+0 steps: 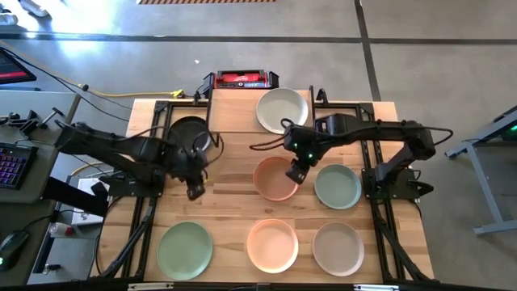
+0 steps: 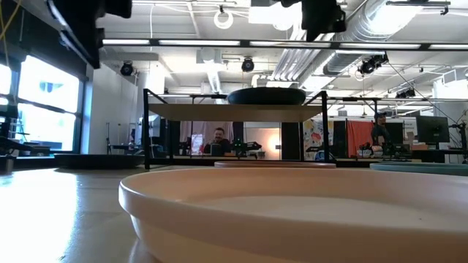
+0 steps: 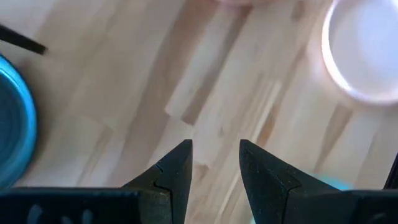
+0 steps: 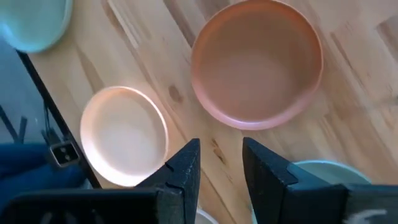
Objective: Place and stack plates onto a shelf
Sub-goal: Stack the bottom green plate on the top of the white plate on the shelf
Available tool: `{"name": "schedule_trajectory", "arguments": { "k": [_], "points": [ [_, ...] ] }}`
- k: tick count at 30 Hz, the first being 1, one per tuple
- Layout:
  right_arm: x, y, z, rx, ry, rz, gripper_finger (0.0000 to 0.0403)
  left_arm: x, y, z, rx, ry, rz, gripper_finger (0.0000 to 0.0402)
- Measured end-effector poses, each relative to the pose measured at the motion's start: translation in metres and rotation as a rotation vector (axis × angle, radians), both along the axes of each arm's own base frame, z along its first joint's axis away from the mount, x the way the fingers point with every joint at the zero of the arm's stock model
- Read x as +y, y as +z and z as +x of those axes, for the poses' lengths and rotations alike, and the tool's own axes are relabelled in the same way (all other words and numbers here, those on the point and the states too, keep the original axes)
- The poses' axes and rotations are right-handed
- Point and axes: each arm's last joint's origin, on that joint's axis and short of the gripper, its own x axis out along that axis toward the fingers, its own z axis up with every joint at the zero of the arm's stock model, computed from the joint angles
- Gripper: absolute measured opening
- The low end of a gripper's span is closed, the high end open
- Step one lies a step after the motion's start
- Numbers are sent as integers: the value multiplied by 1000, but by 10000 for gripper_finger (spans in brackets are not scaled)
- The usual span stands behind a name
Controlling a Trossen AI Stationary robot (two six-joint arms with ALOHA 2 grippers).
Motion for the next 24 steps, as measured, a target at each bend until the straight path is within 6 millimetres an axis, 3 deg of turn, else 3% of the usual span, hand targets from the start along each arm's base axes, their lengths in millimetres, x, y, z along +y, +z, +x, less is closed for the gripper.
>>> {"name": "schedule_trajectory", "arguments": {
  "k": [11, 24],
  "points": [
    [34, 0, -1, 6, -128, -53, 99, -42, -31, -17, 81, -210, -13, 122],
    [59, 1, 0, -55, -154, -108, 99, -84, -73, -33, -9, -321, -107, 122]
  ]
}}
